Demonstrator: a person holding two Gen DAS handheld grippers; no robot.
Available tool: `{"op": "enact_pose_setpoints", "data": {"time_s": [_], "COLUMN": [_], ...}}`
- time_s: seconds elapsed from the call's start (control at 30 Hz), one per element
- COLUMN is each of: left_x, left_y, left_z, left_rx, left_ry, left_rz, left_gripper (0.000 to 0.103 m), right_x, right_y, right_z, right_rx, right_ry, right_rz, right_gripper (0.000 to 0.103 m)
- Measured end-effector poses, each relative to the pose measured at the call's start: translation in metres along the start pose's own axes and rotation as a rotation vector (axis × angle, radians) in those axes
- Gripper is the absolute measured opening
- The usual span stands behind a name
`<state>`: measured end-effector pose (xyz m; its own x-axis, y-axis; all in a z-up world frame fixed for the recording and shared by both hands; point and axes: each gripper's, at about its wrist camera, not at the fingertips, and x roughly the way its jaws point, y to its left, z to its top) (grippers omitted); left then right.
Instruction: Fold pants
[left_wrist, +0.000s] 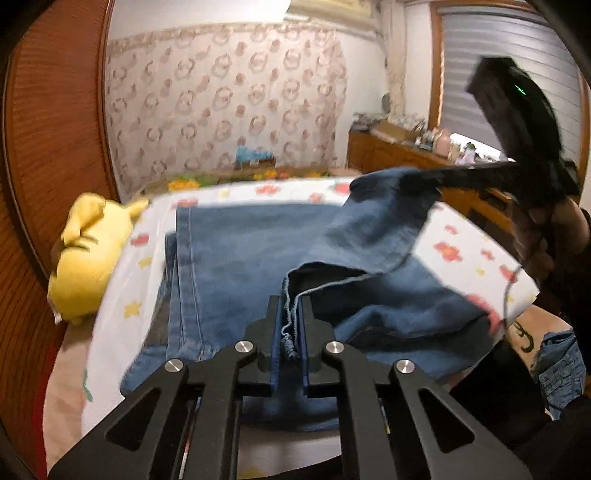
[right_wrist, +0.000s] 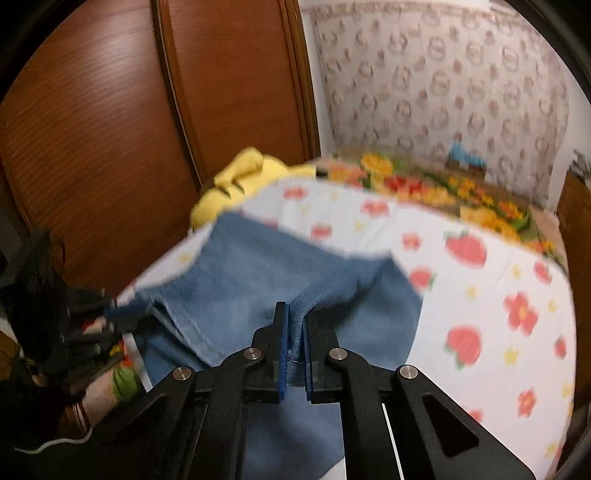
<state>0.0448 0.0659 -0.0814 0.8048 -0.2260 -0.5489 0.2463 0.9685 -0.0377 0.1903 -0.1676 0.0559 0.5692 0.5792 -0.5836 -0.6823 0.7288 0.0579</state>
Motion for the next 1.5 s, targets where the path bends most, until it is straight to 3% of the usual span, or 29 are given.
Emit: {"op": "enact_pose_setpoints", "data": {"time_s": [0.3, 0.5, 0.73, 0.93, 1.17, 1.27, 1.33, 1.37, 1.5], "left_x": [-0.034, -0.047, -0.031, -0.009, -0.006, -0.008, -0.01, -0.01, -0.01], "left_y": [0.007, 0.013, 0.031, 0.052, 0.06, 0.061, 0.062, 0.061, 0.059], "left_z": [0.019, 0.023, 0.003, -0.022, -0.032, -0.031, -0.03, -0.029, -0.025], "left_rx": [-0.049, -0.071, -0.099, -0.145, -0.165, -0.175, -0.182, -0.186, -0.184], "left_ry": [-0.095, -0.129, -0.06, 0.021, 0.042, 0.038, 0.036, 0.034, 0.036], "left_rz": [-0.054, -0.035, 0.046, 0.069, 0.073, 0.063, 0.056, 0.054, 0.054], "left_gripper": [0.006, 0.006, 0.006, 0.006, 0.006, 0.006, 0.006, 0.006, 0.007], "right_x": [0.018, 0.026, 0.063, 0.115, 0.15, 0.151, 0.146, 0.143, 0.127], "right_y": [0.017, 0.034, 0.036, 0.041, 0.049, 0.051, 0.05, 0.05, 0.045], "right_z": [0.059, 0.065, 0.075, 0.079, 0.081, 0.084, 0.085, 0.086, 0.084], "right_rx": [-0.074, -0.096, -0.098, -0.087, -0.091, -0.1, -0.104, -0.105, -0.099], "right_ry": [-0.066, -0.069, -0.001, 0.078, 0.13, 0.145, 0.143, 0.135, 0.116], "right_rz": [-0.002, 0.024, 0.054, 0.059, 0.015, -0.005, -0.015, -0.02, -0.024], "right_gripper": [0.006, 0.006, 0.006, 0.006, 0.006, 0.015, 0.034, 0.038, 0.043]}}
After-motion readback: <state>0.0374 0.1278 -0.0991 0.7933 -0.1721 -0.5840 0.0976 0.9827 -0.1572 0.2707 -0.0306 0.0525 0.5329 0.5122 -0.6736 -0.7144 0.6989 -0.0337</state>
